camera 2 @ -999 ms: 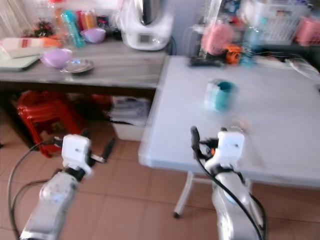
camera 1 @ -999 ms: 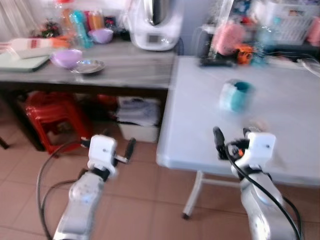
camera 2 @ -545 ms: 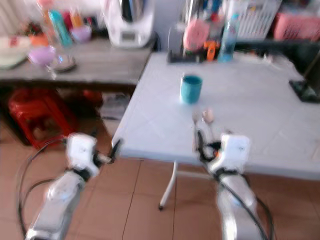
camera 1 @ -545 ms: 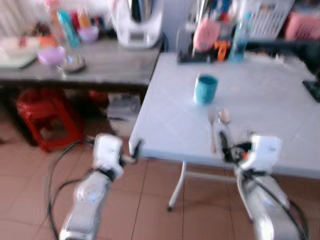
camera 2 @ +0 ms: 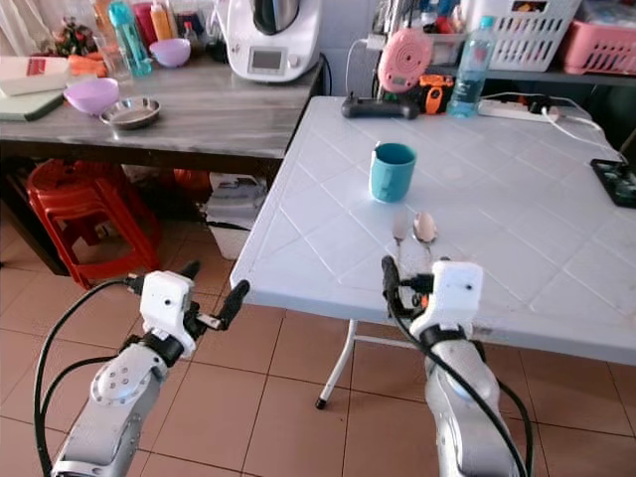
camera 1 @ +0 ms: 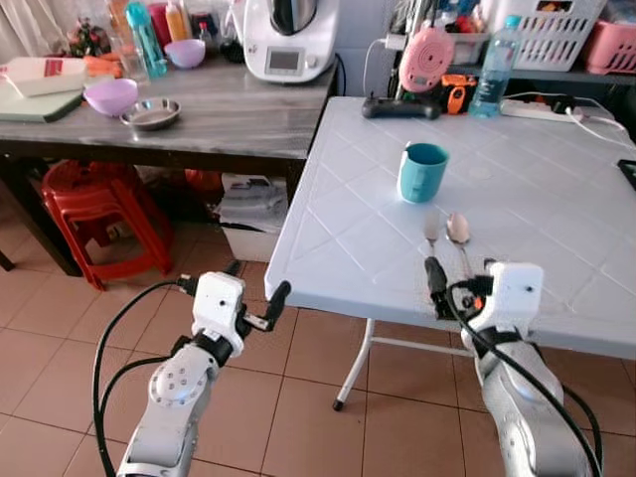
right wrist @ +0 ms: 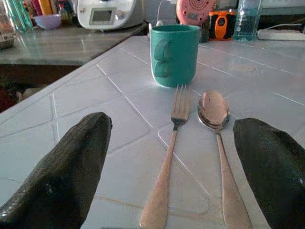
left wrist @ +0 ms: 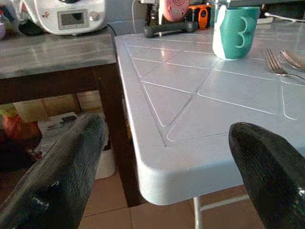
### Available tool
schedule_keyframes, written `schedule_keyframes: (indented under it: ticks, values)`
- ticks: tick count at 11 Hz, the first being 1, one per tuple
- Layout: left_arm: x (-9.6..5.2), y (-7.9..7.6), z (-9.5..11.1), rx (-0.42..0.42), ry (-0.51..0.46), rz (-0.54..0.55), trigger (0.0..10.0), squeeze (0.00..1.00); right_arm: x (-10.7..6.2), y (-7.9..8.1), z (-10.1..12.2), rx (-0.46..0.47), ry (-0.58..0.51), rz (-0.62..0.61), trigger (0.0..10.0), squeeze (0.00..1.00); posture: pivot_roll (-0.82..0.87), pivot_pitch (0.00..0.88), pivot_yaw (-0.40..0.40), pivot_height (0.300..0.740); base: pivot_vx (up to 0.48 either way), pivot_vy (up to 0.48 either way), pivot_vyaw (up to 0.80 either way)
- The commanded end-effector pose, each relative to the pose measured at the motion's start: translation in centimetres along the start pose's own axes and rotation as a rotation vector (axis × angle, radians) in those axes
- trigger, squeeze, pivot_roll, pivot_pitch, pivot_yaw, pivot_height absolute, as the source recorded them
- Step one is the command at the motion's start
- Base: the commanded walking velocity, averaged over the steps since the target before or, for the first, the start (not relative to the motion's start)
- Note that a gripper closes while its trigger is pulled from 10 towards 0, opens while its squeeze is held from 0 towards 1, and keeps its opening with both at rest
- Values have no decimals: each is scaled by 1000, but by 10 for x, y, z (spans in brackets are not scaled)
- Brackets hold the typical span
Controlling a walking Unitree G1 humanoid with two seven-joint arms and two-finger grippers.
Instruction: Setting the table
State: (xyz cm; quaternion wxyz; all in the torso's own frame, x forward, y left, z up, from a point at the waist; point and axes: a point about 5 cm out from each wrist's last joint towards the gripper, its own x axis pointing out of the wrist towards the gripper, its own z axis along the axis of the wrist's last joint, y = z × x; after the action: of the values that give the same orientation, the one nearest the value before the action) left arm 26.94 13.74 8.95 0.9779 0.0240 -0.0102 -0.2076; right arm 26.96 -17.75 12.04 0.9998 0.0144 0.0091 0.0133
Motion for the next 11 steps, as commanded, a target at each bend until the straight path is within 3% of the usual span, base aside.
schedule_keyframes:
  ticks: [1,11]
  values:
    - [-1,-2,4,9,-17,-24,10000,0,2,-1,-2,-3,20,-2,10000,0,22,23,34,740,0,0,0]
    - [-2,-6,4,-40,-33,-65,10000,0,-1,4,-5,28,23,13,10000,0,23,18,35,740,310,0,-51]
